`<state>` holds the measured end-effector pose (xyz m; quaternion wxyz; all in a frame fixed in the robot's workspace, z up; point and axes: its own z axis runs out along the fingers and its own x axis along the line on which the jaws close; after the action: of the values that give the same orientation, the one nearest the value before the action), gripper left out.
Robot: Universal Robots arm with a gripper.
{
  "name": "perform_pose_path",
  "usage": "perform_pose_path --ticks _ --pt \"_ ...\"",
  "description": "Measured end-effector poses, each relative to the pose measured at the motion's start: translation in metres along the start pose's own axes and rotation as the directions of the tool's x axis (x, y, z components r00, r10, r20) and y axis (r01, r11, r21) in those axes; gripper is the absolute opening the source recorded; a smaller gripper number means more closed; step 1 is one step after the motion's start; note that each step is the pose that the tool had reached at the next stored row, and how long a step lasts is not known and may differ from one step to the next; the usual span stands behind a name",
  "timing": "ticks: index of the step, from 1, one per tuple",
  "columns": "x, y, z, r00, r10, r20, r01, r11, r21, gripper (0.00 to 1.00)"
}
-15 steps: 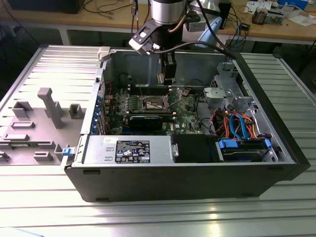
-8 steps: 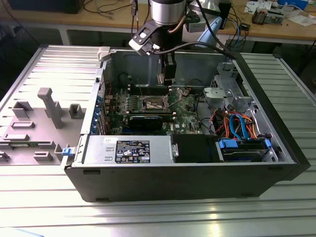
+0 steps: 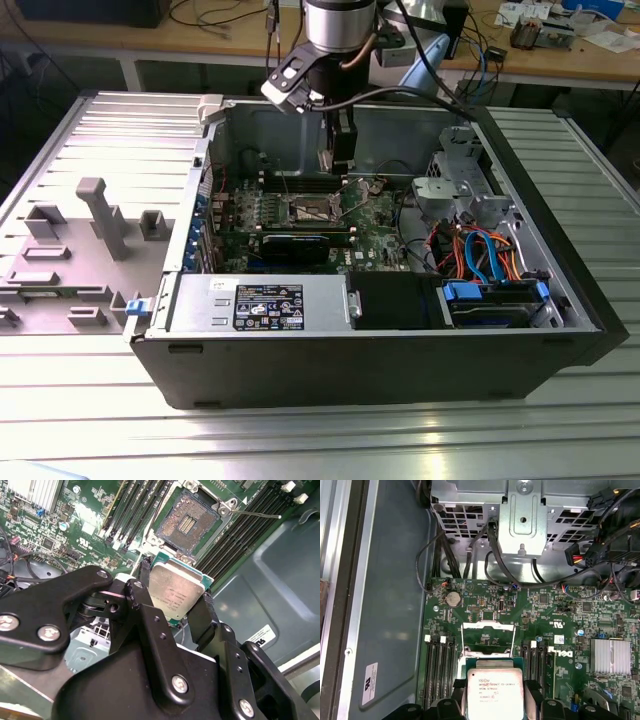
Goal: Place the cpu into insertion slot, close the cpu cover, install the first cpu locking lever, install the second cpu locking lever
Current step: 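Place the cpu into insertion slot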
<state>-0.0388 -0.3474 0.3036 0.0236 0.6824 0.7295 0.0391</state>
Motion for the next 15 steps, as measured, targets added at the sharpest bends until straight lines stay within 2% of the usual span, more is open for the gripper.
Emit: perform_pose_path --ticks 15 --pt "0.0000 -0.0003 0.0027 1.0000 0.000 0.0000 0.000 1.0000 0.0000 0.55"
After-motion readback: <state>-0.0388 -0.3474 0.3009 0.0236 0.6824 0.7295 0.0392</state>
